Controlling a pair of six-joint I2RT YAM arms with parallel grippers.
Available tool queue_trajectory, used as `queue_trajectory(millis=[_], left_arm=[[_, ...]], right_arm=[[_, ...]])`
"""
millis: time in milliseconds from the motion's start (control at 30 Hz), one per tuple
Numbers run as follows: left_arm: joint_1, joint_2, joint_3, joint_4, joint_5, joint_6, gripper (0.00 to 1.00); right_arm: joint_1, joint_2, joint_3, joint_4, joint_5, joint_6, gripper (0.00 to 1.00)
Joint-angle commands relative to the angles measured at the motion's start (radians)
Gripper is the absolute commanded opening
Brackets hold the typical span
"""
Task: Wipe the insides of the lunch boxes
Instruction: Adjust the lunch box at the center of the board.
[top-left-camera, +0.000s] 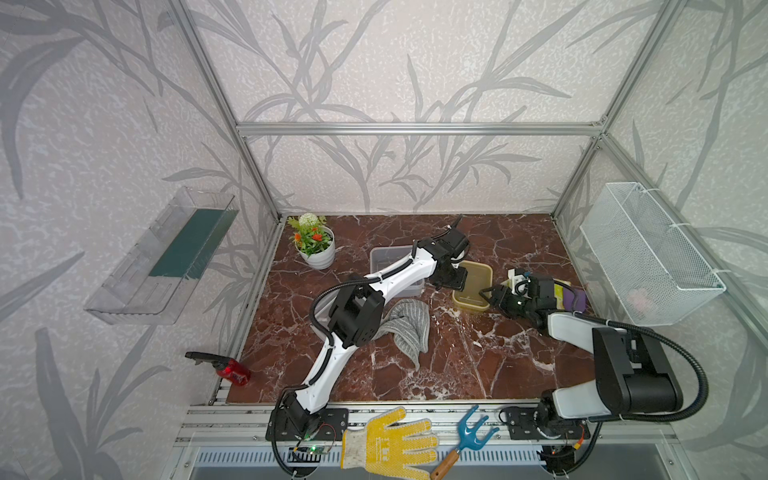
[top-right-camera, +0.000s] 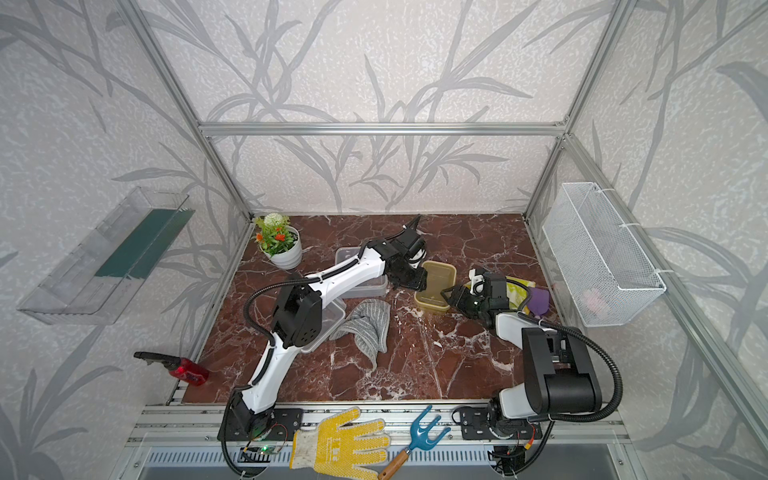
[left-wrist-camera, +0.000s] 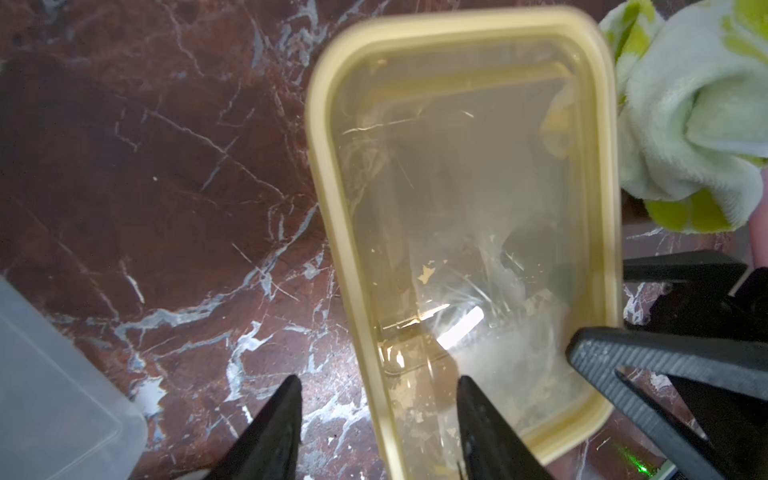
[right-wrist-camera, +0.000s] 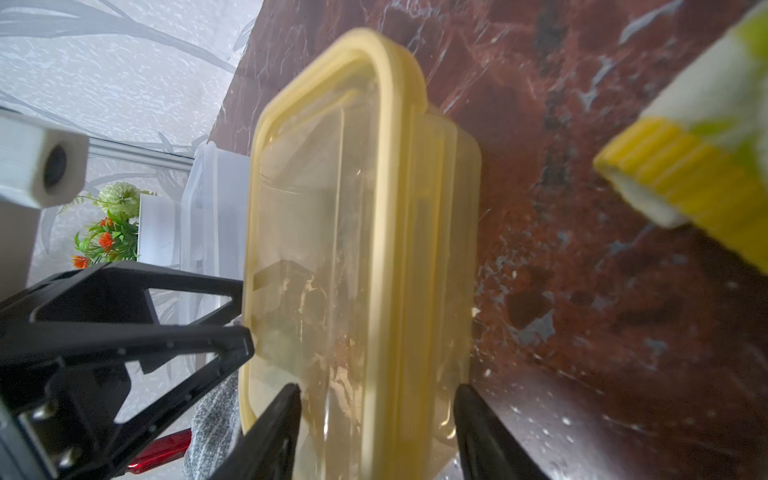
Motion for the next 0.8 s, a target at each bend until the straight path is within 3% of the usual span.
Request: queue_trajectory(millis=[0, 200, 500, 667, 767], left_arm=[[0.017, -0.001, -0.002, -0.020, 0.029, -0.001, 0.57], [0.029, -0.004, -0.010, -0.002, 0.119, 0.021, 0.54], [0.048, -0.021, -0.001, -0.028, 0.103, 0.046, 0.54], [0.047, -0.024, 0.027, -0.063, 0.051, 0.060, 0.55], [0.032, -0.043, 0.043, -0.083, -0.015, 0.086, 0.57]], right_arm=[[0.035, -0.027, 0.006, -0.031, 0.013, -0.005, 0.58], [0.109, -0.069, -0.017, -0.056, 0.077, 0.047, 0.53], [0.252, -0.228, -0.069, -0.104, 0.239, 0.156, 0.54], [0.249, -0.209, -0.072, -0.164, 0.275, 0.129, 0.62], [0.150, -0.196, -0.075, -0.152, 0.205, 0.087, 0.65]])
